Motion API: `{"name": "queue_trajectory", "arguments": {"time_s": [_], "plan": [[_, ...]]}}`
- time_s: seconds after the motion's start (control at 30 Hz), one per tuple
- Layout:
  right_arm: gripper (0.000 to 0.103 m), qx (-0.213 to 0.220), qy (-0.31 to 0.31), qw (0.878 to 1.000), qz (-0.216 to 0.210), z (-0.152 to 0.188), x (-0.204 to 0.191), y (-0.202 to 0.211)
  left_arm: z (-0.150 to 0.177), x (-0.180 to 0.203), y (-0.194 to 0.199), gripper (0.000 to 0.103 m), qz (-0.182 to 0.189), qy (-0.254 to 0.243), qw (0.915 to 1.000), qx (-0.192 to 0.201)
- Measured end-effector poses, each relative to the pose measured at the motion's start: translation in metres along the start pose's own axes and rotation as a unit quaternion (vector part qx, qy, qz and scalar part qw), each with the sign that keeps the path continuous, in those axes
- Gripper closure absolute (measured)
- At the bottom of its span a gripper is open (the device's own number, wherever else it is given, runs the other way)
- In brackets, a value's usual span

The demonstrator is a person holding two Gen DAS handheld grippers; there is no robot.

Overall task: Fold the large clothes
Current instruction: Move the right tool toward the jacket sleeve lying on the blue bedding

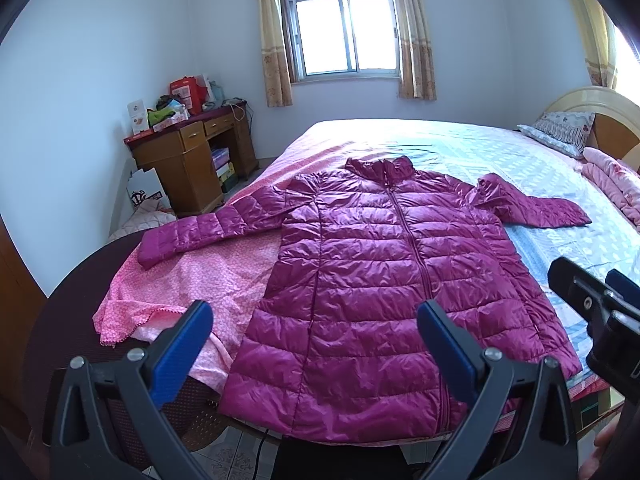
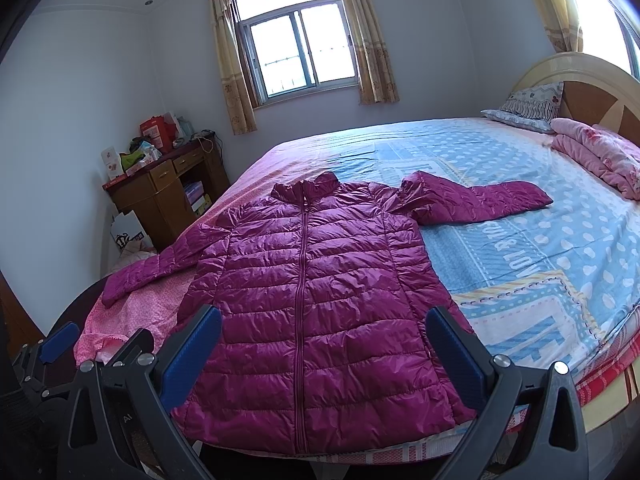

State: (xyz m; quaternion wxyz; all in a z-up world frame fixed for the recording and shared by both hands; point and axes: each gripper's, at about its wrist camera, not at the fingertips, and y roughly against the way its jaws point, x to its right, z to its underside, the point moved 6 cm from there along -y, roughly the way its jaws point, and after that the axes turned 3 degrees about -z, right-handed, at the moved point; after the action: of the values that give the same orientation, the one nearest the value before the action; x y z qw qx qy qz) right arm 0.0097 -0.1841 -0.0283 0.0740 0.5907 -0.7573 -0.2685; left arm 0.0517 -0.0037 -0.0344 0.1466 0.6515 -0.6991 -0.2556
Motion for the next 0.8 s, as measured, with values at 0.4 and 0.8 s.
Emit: {"name": "queue_trajectory", "arguments": {"time_s": [0.4,0.8], "plan": [[0.001,-0.003,-0.002,1.0,0.0,0.005,0.0,-0.001,0.0,0.0,0.0,0.0,0.0,-0.001,1.0,0.0],[0.001,0.013,-0.046,0.998,0.044,-0.007,0.062,-0.023,0.004,0.011,-0.052,0.0,0.049,0.015,0.9979,-0.04]]}}
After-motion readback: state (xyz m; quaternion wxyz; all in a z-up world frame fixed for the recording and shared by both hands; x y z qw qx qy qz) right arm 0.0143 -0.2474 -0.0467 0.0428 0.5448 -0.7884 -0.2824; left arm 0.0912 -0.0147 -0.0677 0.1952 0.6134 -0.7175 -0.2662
